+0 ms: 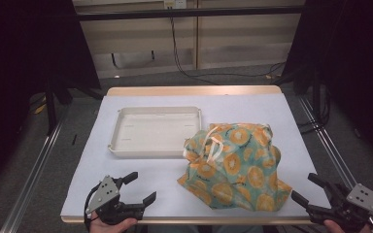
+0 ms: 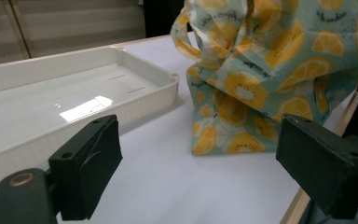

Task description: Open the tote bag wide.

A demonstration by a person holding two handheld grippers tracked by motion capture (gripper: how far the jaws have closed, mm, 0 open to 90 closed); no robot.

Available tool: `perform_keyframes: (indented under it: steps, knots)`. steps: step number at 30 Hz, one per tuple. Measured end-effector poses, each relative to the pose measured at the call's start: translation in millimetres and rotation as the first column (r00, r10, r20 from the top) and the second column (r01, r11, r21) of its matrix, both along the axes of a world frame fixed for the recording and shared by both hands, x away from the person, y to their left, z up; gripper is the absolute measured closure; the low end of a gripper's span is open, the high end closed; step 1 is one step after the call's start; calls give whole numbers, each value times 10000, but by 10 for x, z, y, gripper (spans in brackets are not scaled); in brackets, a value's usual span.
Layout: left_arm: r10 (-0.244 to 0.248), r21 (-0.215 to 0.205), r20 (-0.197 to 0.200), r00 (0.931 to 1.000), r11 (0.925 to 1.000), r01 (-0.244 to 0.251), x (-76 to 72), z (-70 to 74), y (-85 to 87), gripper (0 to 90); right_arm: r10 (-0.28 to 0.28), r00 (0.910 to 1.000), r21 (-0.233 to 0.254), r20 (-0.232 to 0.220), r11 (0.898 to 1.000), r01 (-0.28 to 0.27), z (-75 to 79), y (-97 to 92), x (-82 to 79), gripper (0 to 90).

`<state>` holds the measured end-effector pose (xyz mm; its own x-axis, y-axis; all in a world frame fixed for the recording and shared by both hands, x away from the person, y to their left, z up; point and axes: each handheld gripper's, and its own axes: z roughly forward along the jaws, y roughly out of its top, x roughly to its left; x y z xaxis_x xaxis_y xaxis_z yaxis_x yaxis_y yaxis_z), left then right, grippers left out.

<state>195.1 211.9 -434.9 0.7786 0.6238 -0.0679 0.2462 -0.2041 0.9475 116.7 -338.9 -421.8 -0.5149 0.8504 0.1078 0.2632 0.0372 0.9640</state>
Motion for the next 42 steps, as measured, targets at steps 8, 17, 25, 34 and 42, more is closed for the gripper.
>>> perform_keyframes:
  steps: [8, 17, 25, 34, 42]
  knots:
    - [31, -31, -87, 10000, 10000, -32, 5, -3, -17, 192, 143, 9998, -59, -171, 9999, -144, 16, 22, 15, 211]
    - [-112, -276, -344, 9993, 9996, 102, 35, 6, -2, 271, 538, 9965, 292, -645, 9982, -520, 100, -3, 91, 321]
    - [-699, -498, -363, 9969, 9964, 680, 57, 84, -140, 334, 1389, 9882, 390, -644, 9899, -1366, 348, 80, 144, 350]
    - [-1790, -425, -3, 9839, 9830, 1788, 217, 296, -509, 445, 2118, 9767, 165, -351, 9773, -2113, 756, 145, 426, 355]
    - [-2309, -665, 76, 9730, 9707, 2308, 381, 503, -767, 490, 2780, 9600, 315, -320, 9603, -2770, 1084, 283, 836, 389]
